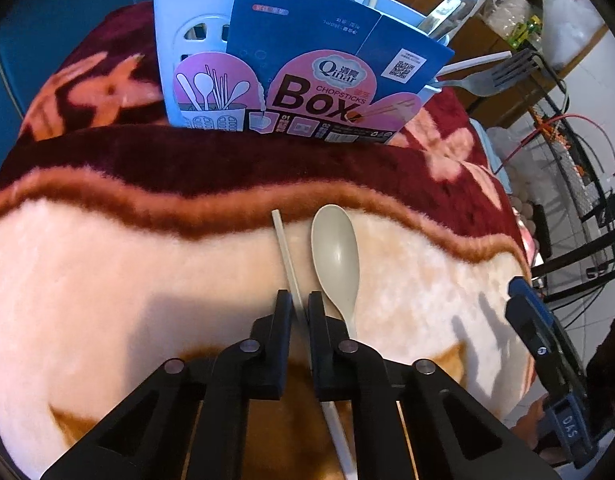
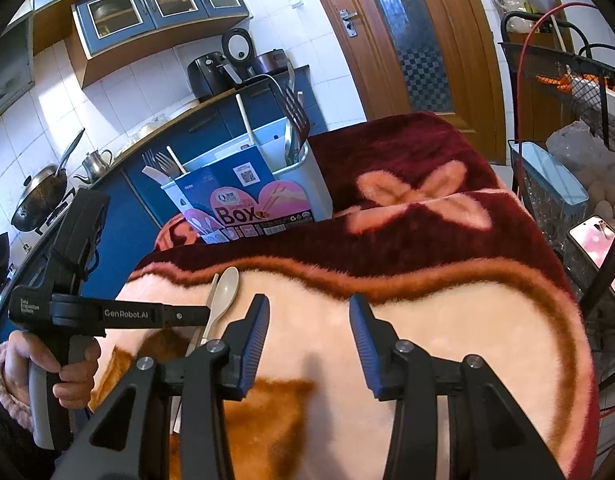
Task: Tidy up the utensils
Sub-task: 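Close the left tool on the wooden chopstick while the right tool grasps the white spoon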
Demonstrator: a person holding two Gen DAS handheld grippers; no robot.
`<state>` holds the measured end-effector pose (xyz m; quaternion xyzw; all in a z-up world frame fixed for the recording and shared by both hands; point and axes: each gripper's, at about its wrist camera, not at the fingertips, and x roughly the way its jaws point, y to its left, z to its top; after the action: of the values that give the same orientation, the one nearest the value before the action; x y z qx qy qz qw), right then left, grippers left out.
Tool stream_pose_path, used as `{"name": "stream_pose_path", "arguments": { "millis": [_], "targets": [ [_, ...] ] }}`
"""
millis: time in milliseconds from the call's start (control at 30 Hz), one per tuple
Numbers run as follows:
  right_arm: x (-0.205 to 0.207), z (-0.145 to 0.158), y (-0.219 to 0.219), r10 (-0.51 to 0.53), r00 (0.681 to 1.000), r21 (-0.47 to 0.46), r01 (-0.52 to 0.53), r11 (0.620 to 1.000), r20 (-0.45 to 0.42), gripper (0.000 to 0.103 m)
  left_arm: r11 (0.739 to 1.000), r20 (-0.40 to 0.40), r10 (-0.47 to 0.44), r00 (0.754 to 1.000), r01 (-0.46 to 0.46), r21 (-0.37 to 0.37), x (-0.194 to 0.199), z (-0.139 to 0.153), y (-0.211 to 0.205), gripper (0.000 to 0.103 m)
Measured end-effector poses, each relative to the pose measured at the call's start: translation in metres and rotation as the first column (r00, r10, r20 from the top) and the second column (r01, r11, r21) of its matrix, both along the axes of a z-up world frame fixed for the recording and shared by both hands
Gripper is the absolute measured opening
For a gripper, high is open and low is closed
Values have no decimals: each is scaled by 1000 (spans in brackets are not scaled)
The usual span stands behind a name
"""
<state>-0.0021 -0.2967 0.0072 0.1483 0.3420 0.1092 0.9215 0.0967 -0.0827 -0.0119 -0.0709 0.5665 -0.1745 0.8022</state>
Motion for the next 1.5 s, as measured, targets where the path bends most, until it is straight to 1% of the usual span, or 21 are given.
{"name": "stream_pose_path", "arguments": {
  "millis": [133,200,233,300,400,467,533,600,667,733,867,967,1100,1200,1333,1500],
  "targets": [
    [2,-2,4,8,1000,-11,-8,1000,-15,45,998,-5,17,1000,-17,-62,-3,-2,9,6],
    [4,-2,7,14,1000,-14,-14,1000,-25,45,992,-8,15,1000,-16,-125,-5,-1,14,5],
    [5,-3,8,17,999,-14,-17,1000,-33,45,990,-4,18,1000,-18,-142,-6,1,17,5],
    [8,-4,11,23,999,-14,-24,1000,-48,45,986,32,24,999,-18,-164,-10,6,23,5],
    [12,-5,19,41,997,-26,-43,999,-70,45,986,105,43,994,-26,-163,-16,16,32,5],
    [16,-5,26,60,995,-31,-62,998,-84,45,988,164,62,984,-37,-153,-20,24,37,4],
    [20,-6,32,79,992,-29,-82,996,-99,45,989,241,91,966,-60,-133,-24,32,43,4],
    [28,-8,38,101,987,-15,-103,995,-125,45,990,299,113,947,-83,-111,-27,38,50,4],
    [34,-10,46,117,982,-14,-121,993,-145,45,989,330,127,936,-94,-116,-29,42,60,4],
    [41,-11,55,132,978,-20,-137,990,-160,45,989,349,132,928,-99,-112,-30,44,64,4],
    [52,-12,67,155,970,-28,-163,986,-185,45,989,393,146,908,-125,-80,-33,47,72,4],
    [60,-14,76,166,963,-38,-178,983,-210,45,988,431,155,889,-142,-62,-35,49,76,4],
    [73,-19,86,174,951,-49,-192,980,-255,45,989,490,144,860,-148,-30,-38,56,81,4],
    [82,-23,92,171,943,-72,-199,977,-287,45,990,521,136,843,-141,-30,-37,62,84,4],
    [91,-20,98,185,935,-107,-226,968,-302,45,993,541,115,833,-115,-33,-35,68,82,4],
    [101,-21,105,210,922,-145,-267,953,-324,45,995,550,104,829,-91,-51,-31,71,81,4]
  ]
}}
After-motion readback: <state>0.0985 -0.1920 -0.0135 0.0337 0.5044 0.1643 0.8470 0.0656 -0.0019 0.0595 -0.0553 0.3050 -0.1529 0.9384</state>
